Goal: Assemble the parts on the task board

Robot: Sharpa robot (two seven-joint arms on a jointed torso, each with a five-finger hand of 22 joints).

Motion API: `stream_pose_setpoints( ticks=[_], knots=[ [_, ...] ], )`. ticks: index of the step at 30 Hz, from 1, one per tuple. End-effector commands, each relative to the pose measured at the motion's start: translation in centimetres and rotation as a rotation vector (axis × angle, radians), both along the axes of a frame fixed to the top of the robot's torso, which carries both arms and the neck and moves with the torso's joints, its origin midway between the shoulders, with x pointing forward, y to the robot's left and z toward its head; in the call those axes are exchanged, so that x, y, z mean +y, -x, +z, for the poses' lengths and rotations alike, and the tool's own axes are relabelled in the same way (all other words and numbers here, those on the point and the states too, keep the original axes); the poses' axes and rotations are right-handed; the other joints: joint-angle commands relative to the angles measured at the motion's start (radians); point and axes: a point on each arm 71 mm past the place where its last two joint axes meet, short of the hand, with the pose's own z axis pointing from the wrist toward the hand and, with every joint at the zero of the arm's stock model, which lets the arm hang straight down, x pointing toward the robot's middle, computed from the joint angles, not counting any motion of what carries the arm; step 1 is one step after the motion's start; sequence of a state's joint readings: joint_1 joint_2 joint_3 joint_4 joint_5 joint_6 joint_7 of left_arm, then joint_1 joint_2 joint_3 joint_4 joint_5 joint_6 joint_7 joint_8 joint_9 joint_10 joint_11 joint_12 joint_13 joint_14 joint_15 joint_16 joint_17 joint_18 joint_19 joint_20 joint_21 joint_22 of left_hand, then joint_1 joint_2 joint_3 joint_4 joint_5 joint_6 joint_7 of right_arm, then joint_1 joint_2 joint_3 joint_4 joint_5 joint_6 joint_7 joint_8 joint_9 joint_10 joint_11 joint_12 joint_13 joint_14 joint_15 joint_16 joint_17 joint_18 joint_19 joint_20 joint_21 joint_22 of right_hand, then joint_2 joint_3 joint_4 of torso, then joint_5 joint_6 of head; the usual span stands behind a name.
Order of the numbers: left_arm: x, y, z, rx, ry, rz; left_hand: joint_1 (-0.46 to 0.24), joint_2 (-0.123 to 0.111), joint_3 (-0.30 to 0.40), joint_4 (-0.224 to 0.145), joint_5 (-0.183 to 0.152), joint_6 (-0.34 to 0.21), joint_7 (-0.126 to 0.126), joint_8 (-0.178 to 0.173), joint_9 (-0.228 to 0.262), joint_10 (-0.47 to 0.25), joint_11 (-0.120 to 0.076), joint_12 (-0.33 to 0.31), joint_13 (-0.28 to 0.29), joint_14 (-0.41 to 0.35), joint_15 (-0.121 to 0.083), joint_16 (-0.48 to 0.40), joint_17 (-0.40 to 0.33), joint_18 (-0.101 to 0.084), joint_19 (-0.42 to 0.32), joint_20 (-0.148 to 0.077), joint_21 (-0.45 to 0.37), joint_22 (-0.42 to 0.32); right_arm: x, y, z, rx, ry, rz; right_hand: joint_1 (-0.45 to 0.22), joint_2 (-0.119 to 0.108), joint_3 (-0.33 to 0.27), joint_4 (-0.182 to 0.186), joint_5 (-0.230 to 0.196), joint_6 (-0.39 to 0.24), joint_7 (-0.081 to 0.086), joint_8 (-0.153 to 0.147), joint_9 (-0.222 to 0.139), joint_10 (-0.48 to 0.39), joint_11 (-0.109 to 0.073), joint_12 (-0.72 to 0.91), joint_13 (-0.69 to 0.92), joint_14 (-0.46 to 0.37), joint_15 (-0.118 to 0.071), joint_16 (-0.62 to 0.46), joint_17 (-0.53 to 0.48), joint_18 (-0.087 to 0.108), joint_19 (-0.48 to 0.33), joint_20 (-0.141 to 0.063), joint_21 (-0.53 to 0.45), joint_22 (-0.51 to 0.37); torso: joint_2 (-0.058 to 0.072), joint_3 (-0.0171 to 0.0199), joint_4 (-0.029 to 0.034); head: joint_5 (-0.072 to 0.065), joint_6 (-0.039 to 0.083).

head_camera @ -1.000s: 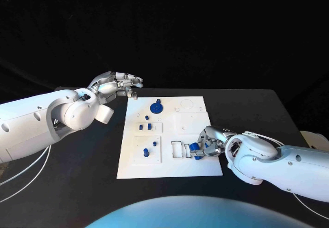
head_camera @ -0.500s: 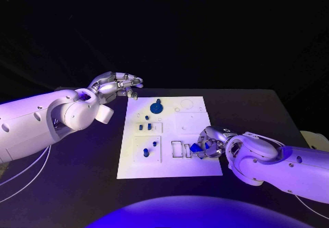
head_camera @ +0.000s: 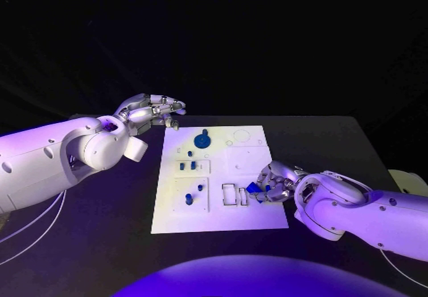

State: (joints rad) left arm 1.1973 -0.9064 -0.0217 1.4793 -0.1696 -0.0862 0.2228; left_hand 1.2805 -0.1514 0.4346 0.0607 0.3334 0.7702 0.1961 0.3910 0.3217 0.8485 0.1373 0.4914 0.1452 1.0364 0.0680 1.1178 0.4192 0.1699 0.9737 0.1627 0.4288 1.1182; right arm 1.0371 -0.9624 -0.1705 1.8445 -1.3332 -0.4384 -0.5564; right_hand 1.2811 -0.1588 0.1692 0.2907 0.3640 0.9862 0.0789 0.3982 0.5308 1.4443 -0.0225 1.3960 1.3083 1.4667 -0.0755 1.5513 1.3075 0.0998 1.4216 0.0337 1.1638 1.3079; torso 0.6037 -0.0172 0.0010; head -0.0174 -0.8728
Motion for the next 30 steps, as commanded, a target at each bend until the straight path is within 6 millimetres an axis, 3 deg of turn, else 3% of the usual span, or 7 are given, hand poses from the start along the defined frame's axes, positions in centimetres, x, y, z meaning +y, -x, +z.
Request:
stream_pose_setpoints(
  ticks=[1,7,16,22,30],
  knots=[
    [-0.2,0.0,0.1,-0.008,0.008,-0.015,0.000,0.006,0.001,0.003,0.006,-0.008,-0.002,0.005,-0.002,-0.008,0.002,0.004,0.000,-0.007,-0.002,0.004,0.002,0.010,0.002,0.008,-0.005,-0.001,0.0,-0.1,0.4,-0.001,-0.094,-0.061,0.014,0.037,0.014,0.001,0.006,0.036,-0.030,0.005,0.006,0.007,-0.001,0.005,0.048,0.093,-0.008,0.006,0.210,-0.012,0.000,-0.006,-0.002,0.025,-0.001,-0.0006,0.0017,0.000,0.000],
    [-0.1,0.0,0.0,-0.007,0.006,-0.013,0.000,0.007,0.002,0.004,0.008,-0.009,-0.002,0.006,-0.002,-0.009,0.002,0.004,0.000,-0.008,-0.002,0.004,0.002,0.010,0.002,0.008,-0.005,-0.001,0.5,0.0,0.6,0.031,-0.141,-0.074,-0.002,0.034,0.029,0.001,0.020,0.038,-0.030,0.002,0.006,0.010,-0.002,0.006,0.051,0.094,-0.009,0.007,0.214,-0.012,0.002,-0.007,-0.001,0.027,0.000,-0.0010,0.0017,0.000,0.000],
    [-0.5,0.0,0.0,-0.011,0.010,-0.019,-0.001,0.008,0.001,0.005,0.010,-0.009,-0.001,0.006,-0.002,-0.010,0.002,0.005,0.000,-0.008,-0.002,0.004,0.002,0.010,0.002,0.008,-0.005,-0.002,3.6,0.4,0.0,0.164,-0.172,0.018,-0.040,0.031,0.048,0.002,0.015,0.039,-0.028,-0.003,0.006,0.009,0.000,0.003,0.050,0.093,-0.007,0.005,0.208,-0.011,-0.001,-0.007,-0.012,0.023,0.002,0.0002,0.0027,0.001,0.000],
    [-0.5,0.0,0.0,-0.012,0.010,-0.020,-0.001,0.008,0.001,0.005,0.010,-0.009,-0.001,0.006,-0.002,-0.010,0.002,0.005,0.000,-0.008,-0.002,0.004,0.002,0.010,0.002,0.008,-0.005,-0.002,4.1,0.2,-0.2,0.160,-0.156,0.024,-0.077,0.022,0.057,0.002,0.007,0.044,-0.028,-0.003,0.009,0.010,0.001,0.003,0.053,0.093,-0.007,0.006,0.210,-0.011,-0.001,-0.006,-0.014,0.024,0.002,-0.0014,0.0010,0.004,0.000],
    [-0.5,0.0,0.0,-0.011,0.010,-0.021,-0.001,0.008,0.001,0.005,0.010,-0.009,-0.001,0.006,-0.002,-0.010,0.002,0.005,0.000,-0.008,-0.002,0.004,0.002,0.010,0.002,0.008,-0.005,-0.002,4.5,0.0,-0.4,0.163,-0.118,0.033,-0.133,0.005,0.059,0.002,-0.019,0.046,-0.026,-0.007,0.012,0.010,0.003,0.000,0.053,0.093,-0.005,0.005,0.209,-0.011,0.000,-0.005,-0.016,0.026,0.002,-0.0005,0.0007,0.004,0.000]
  ],
)
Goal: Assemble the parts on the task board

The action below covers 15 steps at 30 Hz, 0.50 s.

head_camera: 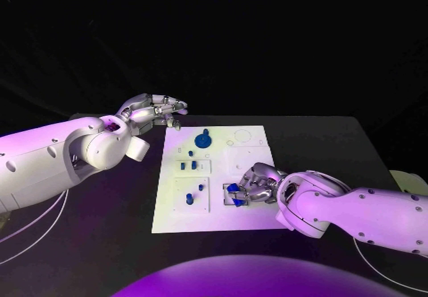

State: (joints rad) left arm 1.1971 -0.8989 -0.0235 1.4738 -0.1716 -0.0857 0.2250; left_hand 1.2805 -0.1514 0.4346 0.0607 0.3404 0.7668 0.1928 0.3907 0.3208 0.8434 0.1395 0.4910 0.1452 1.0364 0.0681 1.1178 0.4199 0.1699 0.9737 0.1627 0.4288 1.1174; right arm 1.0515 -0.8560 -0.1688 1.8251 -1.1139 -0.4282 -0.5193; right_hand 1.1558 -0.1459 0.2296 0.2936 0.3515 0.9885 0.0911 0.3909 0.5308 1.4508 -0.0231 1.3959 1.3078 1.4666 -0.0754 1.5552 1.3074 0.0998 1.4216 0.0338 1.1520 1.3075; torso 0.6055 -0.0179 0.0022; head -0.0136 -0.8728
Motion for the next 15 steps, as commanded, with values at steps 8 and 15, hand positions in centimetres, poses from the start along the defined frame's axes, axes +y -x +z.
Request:
stream_pose_setpoints(
  ticks=[8,15],
  knots=[
    [-0.23,0.10,0.15,-0.009,0.010,-0.018,-0.001,0.008,0.002,0.006,0.006,-0.008,0.002,0.008,-0.001,-0.006,0.000,0.007,0.000,-0.009,-0.002,0.004,0.001,0.010,0.001,0.008,-0.005,-0.001,0.49,-0.25,-0.14,-0.019,0.052,0.025,-0.054,-0.024,-0.020,-0.001,-0.049,0.056,-0.041,0.004,0.020,0.005,0.001,-0.002,0.054,0.093,-0.007,0.002,0.211,-0.010,0.001,-0.005,-0.008,0.028,0.000,0.0009,-0.0009,0.002,0.000],
    [-0.19,0.14,0.16,-0.008,0.009,-0.019,-0.001,0.008,0.002,0.006,0.006,-0.008,0.002,0.008,-0.001,-0.006,0.000,0.007,0.000,-0.009,-0.002,0.004,0.001,0.010,0.001,0.008,-0.005,-0.001,0.56,-0.53,-0.06,-0.052,0.068,0.020,-0.081,-0.024,-0.072,0.001,-0.105,0.058,-0.043,0.005,0.030,0.004,0.000,-0.007,0.053,0.093,-0.008,0.001,0.208,-0.010,0.001,-0.007,-0.013,0.029,0.000,-0.0001,0.0002,0.002,0.000]
  ],
)
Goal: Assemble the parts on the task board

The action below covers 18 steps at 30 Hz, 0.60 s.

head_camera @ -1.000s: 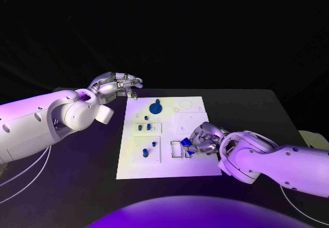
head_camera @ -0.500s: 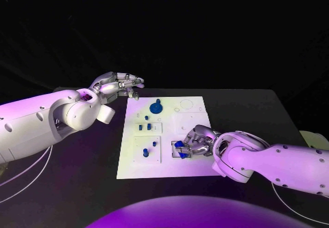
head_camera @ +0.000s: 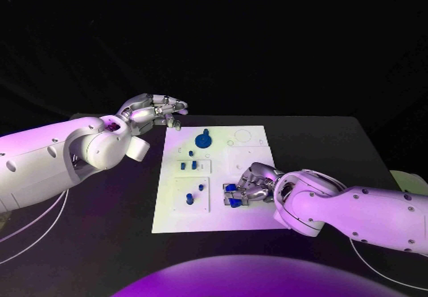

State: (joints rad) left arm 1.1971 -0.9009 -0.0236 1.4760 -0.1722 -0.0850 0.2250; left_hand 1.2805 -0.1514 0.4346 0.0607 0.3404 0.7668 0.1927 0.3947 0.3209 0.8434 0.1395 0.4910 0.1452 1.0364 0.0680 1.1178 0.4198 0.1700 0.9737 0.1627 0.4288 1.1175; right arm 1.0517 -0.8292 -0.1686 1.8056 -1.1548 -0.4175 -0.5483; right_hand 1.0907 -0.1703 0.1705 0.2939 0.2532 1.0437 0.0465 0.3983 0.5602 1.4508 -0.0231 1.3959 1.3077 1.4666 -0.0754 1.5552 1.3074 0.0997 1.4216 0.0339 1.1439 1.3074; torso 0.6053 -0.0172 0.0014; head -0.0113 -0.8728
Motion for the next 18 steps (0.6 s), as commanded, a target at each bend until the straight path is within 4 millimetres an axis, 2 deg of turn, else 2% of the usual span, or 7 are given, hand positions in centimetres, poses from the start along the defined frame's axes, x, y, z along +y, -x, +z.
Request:
stream_pose_setpoints(
  ticks=[1,3,10,15,18],
  knots=[
    [-0.20,0.10,0.14,-0.007,0.009,-0.018,-0.001,0.008,0.002,0.006,0.006,-0.008,0.002,0.004,-0.001,-0.006,0.000,0.007,0.000,-0.009,-0.002,0.004,0.001,0.010,0.001,0.008,-0.005,-0.001,-0.10,-0.23,0.14,-0.042,0.035,0.006,-0.018,0.001,-0.016,0.001,-0.007,0.003,0.001,-0.002,0.001,0.004,0.000,-0.007,0.054,0.093,-0.008,0.001,0.208,-0.010,0.001,-0.007,-0.005,0.029,0.000,-0.0007,0.0009,0.000,0.000],
    [-0.16,0.11,0.14,-0.007,0.008,-0.018,-0.001,0.008,0.002,0.006,0.006,-0.008,0.002,0.004,-0.001,-0.006,0.000,0.007,0.000,-0.009,-0.002,0.004,0.001,0.010,0.001,0.008,-0.005,-0.001,-0.14,-0.32,0.18,-0.055,0.041,0.005,-0.023,0.001,-0.030,0.001,-0.008,0.004,0.001,-0.001,0.003,0.003,-0.001,-0.009,0.052,0.093,-0.008,0.001,0.208,-0.009,0.001,-0.007,-0.006,0.029,0.000,-0.0005,0.0005,0.001,0.000],
    [-0.14,0.15,0.13,-0.006,0.003,-0.023,0.000,0.008,0.002,0.007,0.007,-0.008,0.002,0.004,-0.002,-0.007,0.000,0.008,0.000,-0.009,-0.001,0.005,0.001,0.010,0.001,0.008,-0.005,-0.002,0.02,-0.44,0.28,-0.083,0.065,0.023,-0.042,0.011,-0.179,0.002,0.003,-0.011,0.006,-0.005,0.019,-0.010,0.003,-0.033,0.033,0.091,-0.005,-0.003,0.198,-0.006,-0.006,-0.005,-0.032,0.022,0.000,-0.0001,0.0001,0.006,0.000],
    [-0.23,0.16,0.10,-0.004,-0.002,-0.032,0.000,0.008,0.001,0.007,0.007,-0.009,0.002,0.005,-0.002,-0.008,0.001,0.008,-0.001,-0.009,-0.001,0.005,0.001,0.010,0.001,0.008,-0.005,-0.002,0.15,-0.45,0.31,-0.090,0.068,0.031,-0.046,0.014,-0.223,0.003,0.004,-0.019,0.008,-0.008,0.023,-0.014,0.005,-0.040,0.028,0.090,-0.003,-0.004,0.195,-0.005,-0.007,-0.003,-0.040,0.020,0.000,-0.0003,0.0002,0.001,0.000],
    [-0.22,0.18,0.09,-0.003,-0.004,-0.034,0.000,0.008,0.001,0.007,0.007,-0.009,0.002,0.005,-0.002,-0.008,0.001,0.008,-0.001,-0.009,-0.001,0.005,0.001,0.010,0.001,0.008,-0.005,-0.002,0.21,-0.42,0.34,-0.091,0.068,0.036,-0.050,0.015,-0.251,0.003,-0.002,-0.023,0.010,-0.009,0.025,-0.017,0.007,-0.045,0.024,0.090,-0.002,-0.005,0.193,-0.004,-0.008,-0.002,-0.044,0.019,0.000,-0.0006,-0.0011,0.004,0.000]
  ],
)
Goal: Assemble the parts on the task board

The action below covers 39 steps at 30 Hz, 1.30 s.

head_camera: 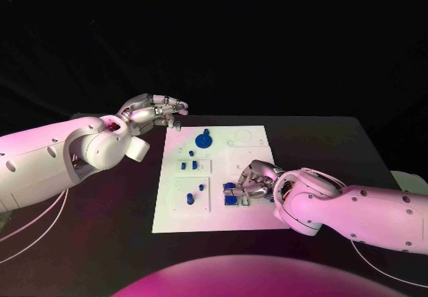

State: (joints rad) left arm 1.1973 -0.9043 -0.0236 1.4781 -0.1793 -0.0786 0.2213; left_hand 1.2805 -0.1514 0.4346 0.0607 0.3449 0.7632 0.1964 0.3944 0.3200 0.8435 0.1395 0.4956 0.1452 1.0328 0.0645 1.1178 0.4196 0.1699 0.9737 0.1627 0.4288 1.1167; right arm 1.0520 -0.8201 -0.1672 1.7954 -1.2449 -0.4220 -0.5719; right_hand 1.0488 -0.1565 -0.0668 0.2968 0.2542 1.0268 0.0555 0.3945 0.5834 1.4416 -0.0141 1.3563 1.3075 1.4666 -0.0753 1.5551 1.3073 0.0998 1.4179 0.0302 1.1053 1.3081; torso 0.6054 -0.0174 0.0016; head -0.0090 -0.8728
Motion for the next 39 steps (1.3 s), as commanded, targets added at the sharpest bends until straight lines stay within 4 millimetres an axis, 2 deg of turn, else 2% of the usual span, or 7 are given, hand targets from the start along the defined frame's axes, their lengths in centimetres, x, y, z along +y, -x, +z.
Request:
stream_pose_setpoints(
  ticks=[1,7,10,12,14,18,39],
  knots=[
    [-0.3,0.1,0.1,-0.003,0.001,-0.027,0.000,0.008,0.001,0.007,0.003,-0.005,-0.001,0.005,-0.001,-0.008,0.001,0.003,0.000,-0.006,0.002,0.005,0.002,0.010,0.001,0.008,-0.005,-0.001,0.1,0.0,0.1,-0.023,0.019,0.020,-0.008,0.001,-0.013,0.000,-0.003,-0.006,0.001,-0.006,0.002,-0.008,-0.002,-0.005,0.025,0.090,-0.002,-0.005,0.193,-0.004,-0.004,0.002,-0.006,0.018,0.000,0.0003,-0.0011,0.002,0.000],
    [-0.3,0.1,0.1,-0.003,0.000,-0.028,0.000,0.008,0.001,0.007,0.003,-0.005,-0.001,0.005,-0.001,-0.008,0.001,0.003,0.000,-0.006,0.002,0.005,0.002,0.010,0.001,0.008,-0.005,-0.001,0.0,0.1,0.4,-0.042,0.012,0.022,-0.007,0.008,-0.020,0.000,0.001,-0.006,0.001,-0.005,0.003,-0.007,-0.002,-0.005,0.026,0.090,-0.002,-0.005,0.193,-0.005,-0.003,0.002,-0.004,0.020,-0.001,0.0007,-0.0002,0.002,0.000],
    [-0.2,0.1,0.1,-0.003,-0.001,-0.026,0.000,0.008,0.001,0.007,0.003,-0.005,-0.001,0.005,-0.001,-0.008,0.001,0.003,0.000,-0.006,0.002,0.005,0.002,0.010,0.001,0.008,-0.005,-0.001,-0.3,0.2,0.6,-0.062,-0.002,0.030,0.013,0.032,-0.018,-0.001,0.025,0.000,-0.002,-0.001,0.008,-0.004,-0.004,-0.002,0.030,0.090,-0.003,-0.004,0.197,-0.005,-0.001,0.002,-0.001,0.023,-0.001,0.0011,-0.0006,0.004,0.000],
    [-0.2,0.1,0.1,-0.003,-0.001,-0.026,0.000,0.008,0.001,0.007,0.003,-0.005,-0.001,0.005,-0.001,-0.008,0.001,0.003,0.000,-0.006,0.002,0.005,0.002,0.010,0.001,0.008,-0.005,-0.001,-0.3,0.4,0.8,-0.074,-0.012,0.047,0.053,0.050,-0.004,-0.005,0.048,0.003,-0.004,0.001,0.013,0.000,-0.006,0.003,0.036,0.092,-0.005,-0.003,0.202,-0.006,0.002,0.000,0.003,0.026,-0.001,0.0013,-0.0010,0.005,0.000],
    [-0.1,0.1,0.1,-0.003,-0.001,-0.025,0.000,0.008,0.001,0.007,0.003,-0.005,-0.001,0.005,-0.001,-0.008,0.001,0.003,0.000,-0.006,0.002,0.005,0.002,0.010,0.001,0.008,-0.005,-0.001,-0.4,0.6,1.0,-0.080,-0.012,0.073,0.149,0.055,0.020,-0.019,0.074,0.005,-0.010,0.004,0.021,0.004,-0.011,0.009,0.044,0.093,-0.009,-0.001,0.208,-0.007,0.004,-0.003,0.006,0.031,-0.001,0.0016,-0.0007,0.007,0.000],
    [-0.1,0.1,0.1,-0.004,-0.004,-0.024,0.001,0.007,0.001,0.006,0.004,-0.006,-0.001,0.006,-0.001,-0.011,0.001,0.004,-0.001,-0.006,0.002,0.004,0.002,0.010,0.001,0.009,-0.005,-0.001,-0.3,1.1,1.2,-0.075,-0.004,0.109,0.217,0.049,0.033,-0.009,0.059,0.018,-0.015,0.007,0.028,0.016,-0.016,0.024,0.060,0.094,-0.013,0.001,0.214,-0.009,0.008,-0.007,0.014,0.037,-0.001,0.0017,-0.0015,0.008,0.000],
    [-0.1,0.1,0.1,-0.009,-0.005,-0.025,0.002,0.008,0.002,0.006,0.006,-0.006,-0.001,0.007,-0.001,-0.012,0.001,0.004,-0.001,-0.007,0.003,0.005,0.002,0.010,0.001,0.009,-0.005,-0.001,-0.3,0.6,0.5,-0.052,0.032,0.121,0.228,0.053,0.036,-0.007,0.057,0.025,-0.018,0.010,0.032,0.022,-0.018,0.033,0.070,0.096,-0.015,0.004,0.222,-0.011,0.012,-0.008,0.022,0.042,0.000,-0.0005,0.0006,0.009,0.000]
  ],
)
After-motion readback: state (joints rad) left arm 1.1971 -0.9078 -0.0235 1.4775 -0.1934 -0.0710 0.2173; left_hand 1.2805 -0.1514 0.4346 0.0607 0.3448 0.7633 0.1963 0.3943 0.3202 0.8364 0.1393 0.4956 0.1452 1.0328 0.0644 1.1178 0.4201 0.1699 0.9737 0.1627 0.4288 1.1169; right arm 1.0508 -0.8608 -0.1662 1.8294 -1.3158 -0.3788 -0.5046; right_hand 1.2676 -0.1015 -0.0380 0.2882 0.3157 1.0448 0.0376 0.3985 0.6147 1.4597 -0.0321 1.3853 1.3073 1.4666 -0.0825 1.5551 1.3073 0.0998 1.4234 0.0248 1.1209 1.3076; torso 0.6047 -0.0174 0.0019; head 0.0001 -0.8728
